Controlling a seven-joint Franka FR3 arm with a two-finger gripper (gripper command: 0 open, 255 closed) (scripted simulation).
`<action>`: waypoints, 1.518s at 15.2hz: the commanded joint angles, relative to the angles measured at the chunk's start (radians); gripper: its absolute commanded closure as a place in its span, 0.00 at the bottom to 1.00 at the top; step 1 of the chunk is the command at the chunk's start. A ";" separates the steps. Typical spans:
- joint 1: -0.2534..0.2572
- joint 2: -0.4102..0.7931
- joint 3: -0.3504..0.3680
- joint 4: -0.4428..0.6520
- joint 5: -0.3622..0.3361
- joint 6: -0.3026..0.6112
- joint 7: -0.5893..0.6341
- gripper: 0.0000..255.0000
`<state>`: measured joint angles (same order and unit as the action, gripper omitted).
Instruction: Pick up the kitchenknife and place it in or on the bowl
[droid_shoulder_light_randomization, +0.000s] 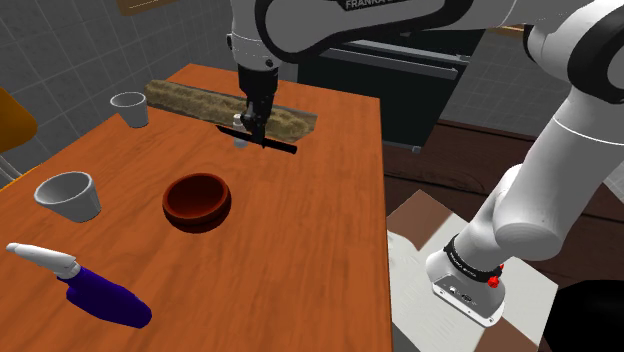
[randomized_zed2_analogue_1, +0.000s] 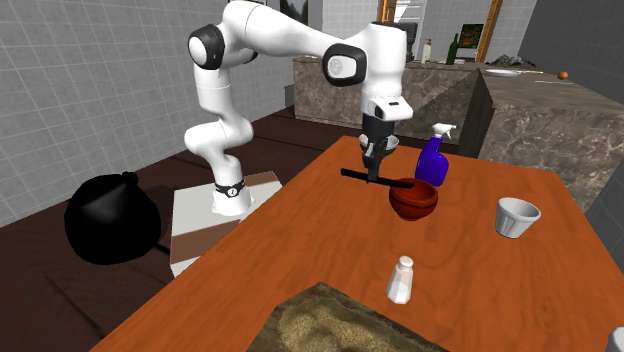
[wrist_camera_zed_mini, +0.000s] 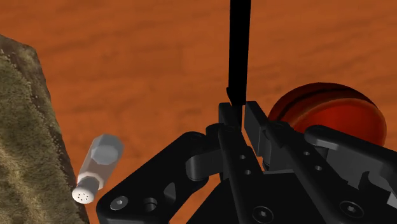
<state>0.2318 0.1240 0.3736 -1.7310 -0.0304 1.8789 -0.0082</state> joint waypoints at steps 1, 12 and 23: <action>0.001 0.001 0.001 0.029 0.000 -0.028 0.001 1.00; 0.199 0.299 0.059 0.479 -0.135 -0.204 0.231 1.00; 0.251 0.382 0.058 0.504 -0.169 -0.154 0.279 1.00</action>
<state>0.4863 0.5079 0.4318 -1.2081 -0.1996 1.7090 0.2707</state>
